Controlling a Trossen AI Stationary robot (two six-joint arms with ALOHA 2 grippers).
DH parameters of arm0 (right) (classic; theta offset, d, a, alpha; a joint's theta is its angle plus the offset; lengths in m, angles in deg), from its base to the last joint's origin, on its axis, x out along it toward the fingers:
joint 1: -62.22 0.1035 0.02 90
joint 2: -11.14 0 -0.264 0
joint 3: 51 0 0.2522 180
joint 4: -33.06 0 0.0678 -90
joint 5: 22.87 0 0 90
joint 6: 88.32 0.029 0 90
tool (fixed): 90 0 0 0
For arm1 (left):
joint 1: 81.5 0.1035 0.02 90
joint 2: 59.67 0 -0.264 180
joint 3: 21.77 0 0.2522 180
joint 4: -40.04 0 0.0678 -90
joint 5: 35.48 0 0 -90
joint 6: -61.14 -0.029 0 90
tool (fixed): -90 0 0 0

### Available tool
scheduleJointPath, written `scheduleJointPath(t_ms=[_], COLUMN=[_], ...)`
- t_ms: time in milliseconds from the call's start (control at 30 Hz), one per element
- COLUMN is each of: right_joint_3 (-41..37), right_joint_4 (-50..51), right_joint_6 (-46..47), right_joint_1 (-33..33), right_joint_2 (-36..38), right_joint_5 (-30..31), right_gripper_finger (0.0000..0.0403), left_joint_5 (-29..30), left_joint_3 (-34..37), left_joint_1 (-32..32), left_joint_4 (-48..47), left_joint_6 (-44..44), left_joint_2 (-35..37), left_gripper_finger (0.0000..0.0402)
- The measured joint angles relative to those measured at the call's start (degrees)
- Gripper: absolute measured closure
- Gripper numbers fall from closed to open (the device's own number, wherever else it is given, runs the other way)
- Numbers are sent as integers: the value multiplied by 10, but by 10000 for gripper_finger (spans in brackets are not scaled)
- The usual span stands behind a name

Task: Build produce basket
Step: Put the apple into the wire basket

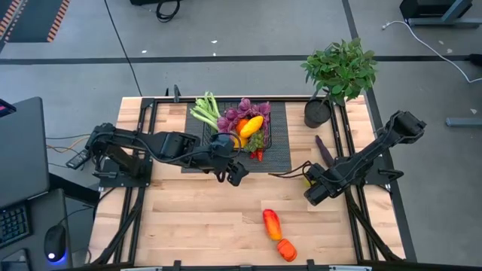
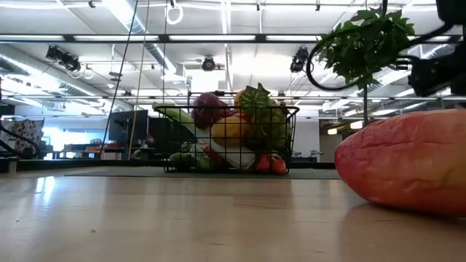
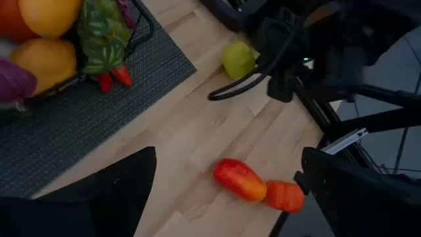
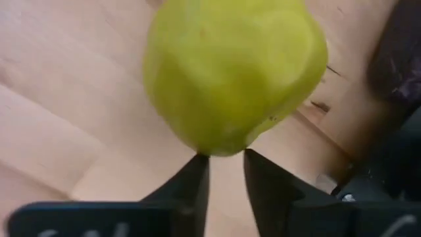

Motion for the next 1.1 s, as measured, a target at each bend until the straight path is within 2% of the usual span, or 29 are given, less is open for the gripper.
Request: scheduleJointPath(t_ms=[200, 333, 467, 600, 767, 900, 967, 1100], right_joint_3=[34, 44, 50, 51, 50, 28, 16, 4], right_joint_4=[46, 49, 51, 53, 67, 45, 25, 15], right_joint_6=[6, 2, 17, 42, 61, 61, 60, 57], right_joint_1=[2, -6, -6, -10, -25, -41, -48, -57], right_joint_2=[44, 82, 117, 140, 127, 103, 92, 71], right_joint_5=[29, 2, -16, 1, 45, 47, 36, 36], right_gripper_finger=[385, 378, 314, 218, 97, 21, 9, 25], left_joint_5=[-20, -22, -23, -30, -50, -58, -59, -60], left_joint_3=[0, 0, 0, 0, 0, 0, 0, 0], left_joint_1=[9, 8, 12, 27, 43, 44, 44, 44], left_joint_4=[0, 0, 0, 0, 0, -1, -2, -5], left_joint_6=[-28, -46, -77, -108, -135, -149, -150, -149], left_joint_2=[0, 0, 0, 0, 0, 0, 0, 0], left_gripper_finger=[15, 15, 15, 15, 15, 15, 15, 15])
